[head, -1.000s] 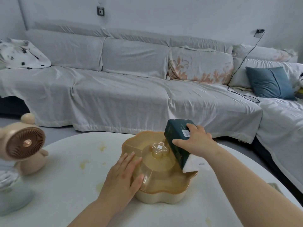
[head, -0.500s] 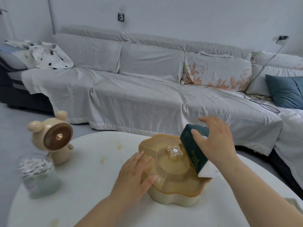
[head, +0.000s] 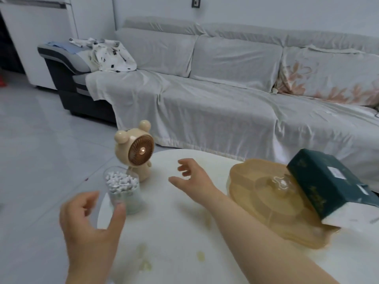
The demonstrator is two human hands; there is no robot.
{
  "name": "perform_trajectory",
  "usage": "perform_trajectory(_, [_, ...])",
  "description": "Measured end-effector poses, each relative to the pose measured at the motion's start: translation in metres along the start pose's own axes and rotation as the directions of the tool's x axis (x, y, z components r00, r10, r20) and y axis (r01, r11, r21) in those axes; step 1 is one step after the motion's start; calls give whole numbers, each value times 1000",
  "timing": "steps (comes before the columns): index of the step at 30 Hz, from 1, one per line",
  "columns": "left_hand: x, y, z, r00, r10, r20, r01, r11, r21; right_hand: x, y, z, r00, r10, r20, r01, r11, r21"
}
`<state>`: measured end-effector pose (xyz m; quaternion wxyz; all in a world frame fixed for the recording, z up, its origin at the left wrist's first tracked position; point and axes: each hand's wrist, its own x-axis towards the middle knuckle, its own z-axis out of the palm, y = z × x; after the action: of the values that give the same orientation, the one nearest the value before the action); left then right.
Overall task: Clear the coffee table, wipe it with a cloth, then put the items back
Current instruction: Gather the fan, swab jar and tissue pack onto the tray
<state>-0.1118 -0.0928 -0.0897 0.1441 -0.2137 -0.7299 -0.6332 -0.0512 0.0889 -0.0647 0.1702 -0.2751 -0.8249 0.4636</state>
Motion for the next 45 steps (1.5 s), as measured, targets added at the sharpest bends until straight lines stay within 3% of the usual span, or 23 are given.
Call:
perform_trajectory(4, [23,-27,5,955,-217,202,220,975,6,28,4,31,994,47,100,-54,997,64])
perform_trajectory(7, [35,-40,13,899,-256,355,305,948,-88,45,5,46,993,25,116,-35,995,91])
perform_trajectory(10, [42,-51,20,864,-277,420,360,923,-132,60,4,58,990,15,138,-32,992,124])
perform_trajectory(18, [47,-67,24,877,-251,410,338,928,-156,81,-8,84,997,29,70,-30,1000,9])
perform_trajectory(23, [48,-60,23,874,-266,407,353,923,-154,74,-9,77,998,-20,56,8,978,206])
perform_trajectory(30, [47,-28,32,857,-238,458,353,918,-182,37,-16,11,982,52,-183,-7,971,238])
perform_trajectory(36, [34,-3,48,819,-234,525,356,923,-145,-9,-7,-47,950,105,-294,-52,981,185])
perform_trajectory(42, [15,-13,52,795,-211,568,335,934,-122,-39,8,-47,953,154,-262,-85,962,260])
perform_trajectory(45, [6,-23,53,741,-215,636,312,949,-43,-45,11,-45,954,174,-243,-110,960,258])
